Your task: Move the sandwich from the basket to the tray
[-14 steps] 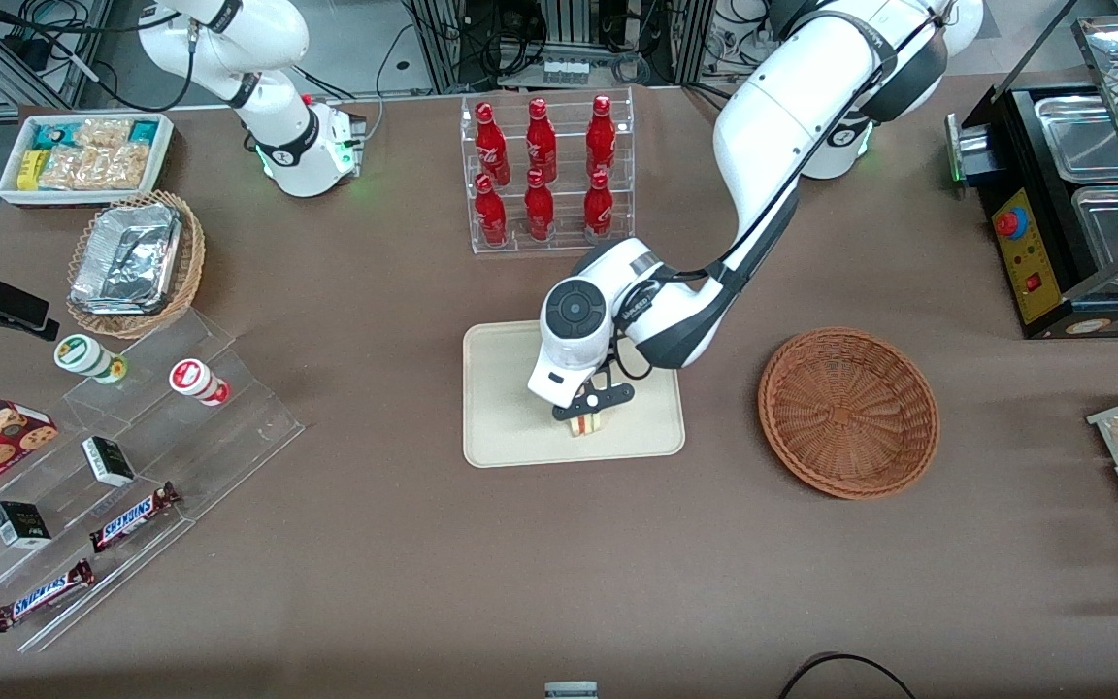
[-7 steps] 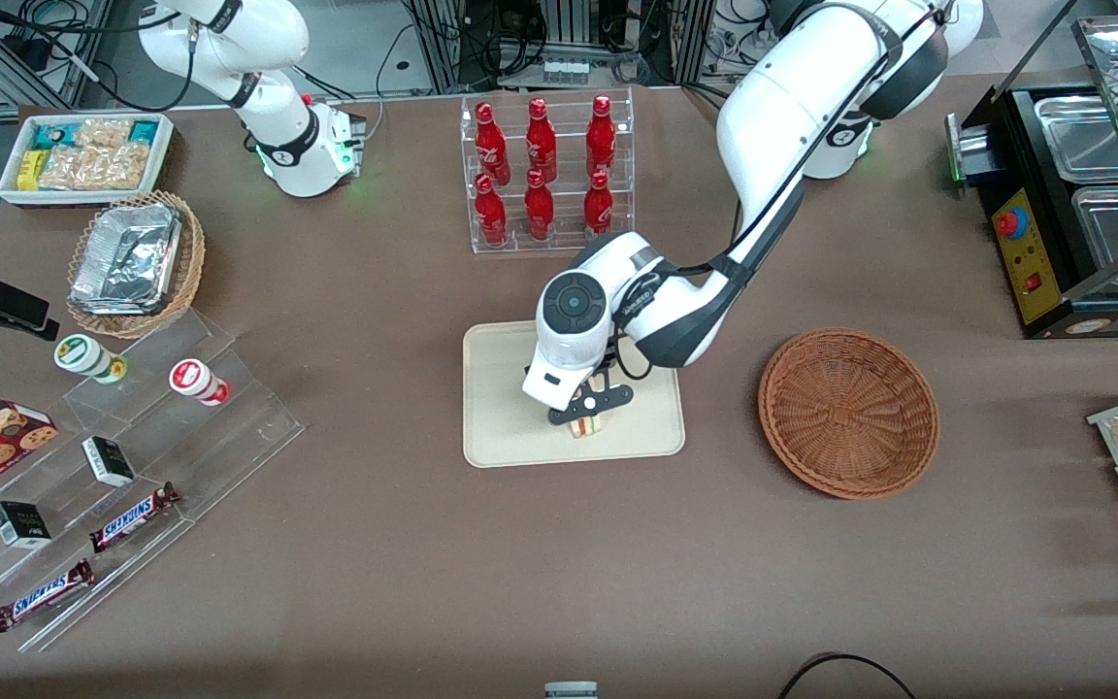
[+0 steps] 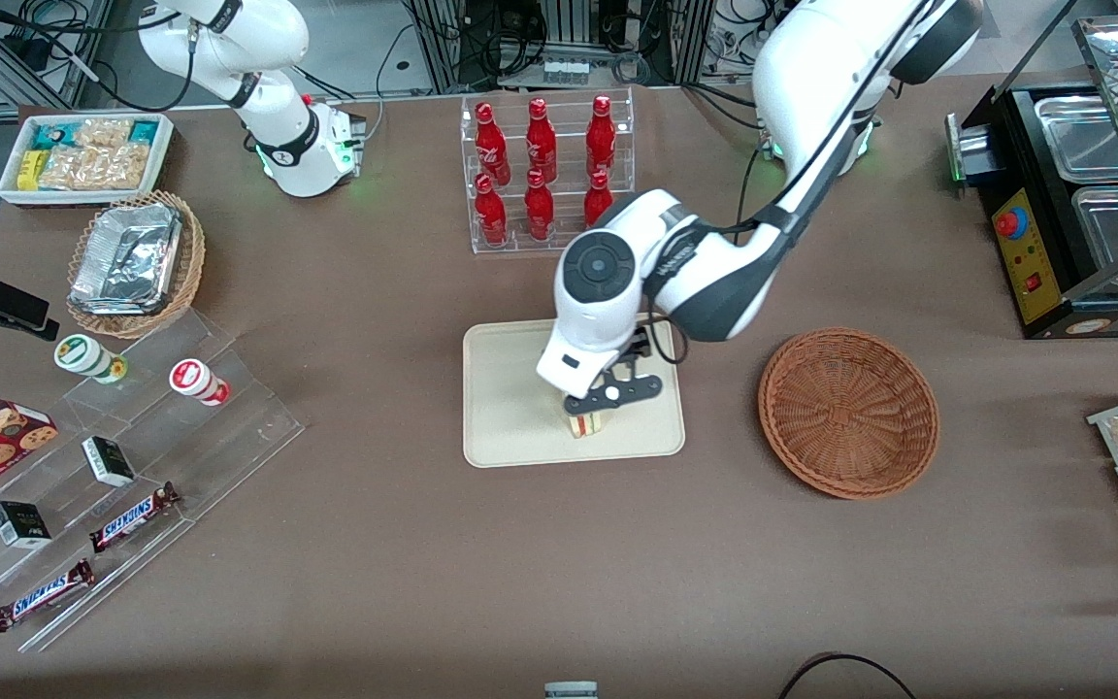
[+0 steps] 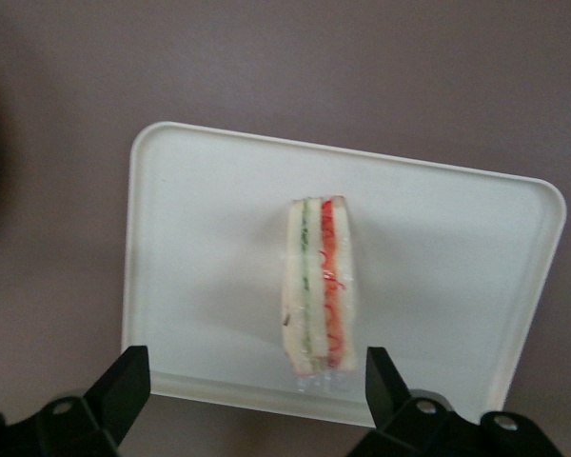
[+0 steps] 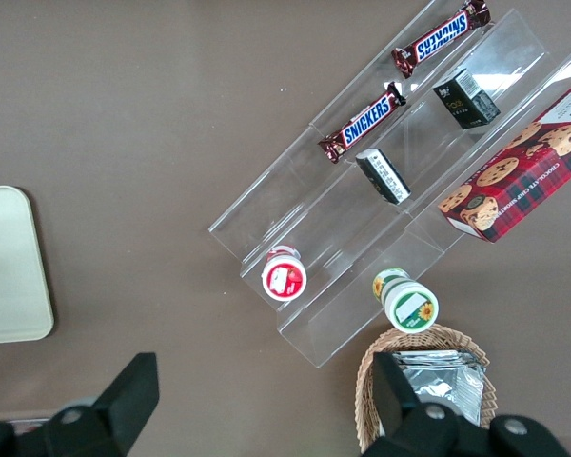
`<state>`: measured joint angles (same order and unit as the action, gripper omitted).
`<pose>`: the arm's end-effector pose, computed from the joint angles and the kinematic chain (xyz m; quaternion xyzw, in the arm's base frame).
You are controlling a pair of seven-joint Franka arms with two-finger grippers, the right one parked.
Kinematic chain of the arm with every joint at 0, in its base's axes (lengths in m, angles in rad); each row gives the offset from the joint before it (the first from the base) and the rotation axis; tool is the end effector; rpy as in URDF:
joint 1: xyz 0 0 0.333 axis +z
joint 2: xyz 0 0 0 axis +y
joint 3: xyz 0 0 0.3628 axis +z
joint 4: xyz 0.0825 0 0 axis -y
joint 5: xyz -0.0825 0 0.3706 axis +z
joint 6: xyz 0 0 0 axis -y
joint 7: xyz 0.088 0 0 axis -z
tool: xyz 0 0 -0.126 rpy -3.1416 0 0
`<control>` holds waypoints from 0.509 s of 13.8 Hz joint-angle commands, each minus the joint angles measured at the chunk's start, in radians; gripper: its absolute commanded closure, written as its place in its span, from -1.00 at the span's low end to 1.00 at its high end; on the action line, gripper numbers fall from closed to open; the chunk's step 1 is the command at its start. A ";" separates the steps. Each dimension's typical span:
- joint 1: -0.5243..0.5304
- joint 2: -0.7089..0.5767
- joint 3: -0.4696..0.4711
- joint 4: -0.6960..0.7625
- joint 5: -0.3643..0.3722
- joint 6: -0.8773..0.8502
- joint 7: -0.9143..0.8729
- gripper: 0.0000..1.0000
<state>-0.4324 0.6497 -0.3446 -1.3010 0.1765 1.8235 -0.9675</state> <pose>0.5733 -0.4534 0.3927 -0.9941 -0.0970 0.0445 0.0218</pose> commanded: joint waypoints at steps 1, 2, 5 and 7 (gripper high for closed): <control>0.085 -0.042 -0.005 -0.030 0.006 -0.099 0.084 -1.00; 0.121 -0.071 -0.004 -0.047 0.005 -0.119 0.096 -1.00; 0.266 -0.201 -0.011 -0.197 -0.003 -0.116 0.341 -1.00; 0.348 -0.260 -0.011 -0.250 -0.032 -0.121 0.493 -1.00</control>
<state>-0.1514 0.5021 -0.3441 -1.4310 0.1693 1.7028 -0.5950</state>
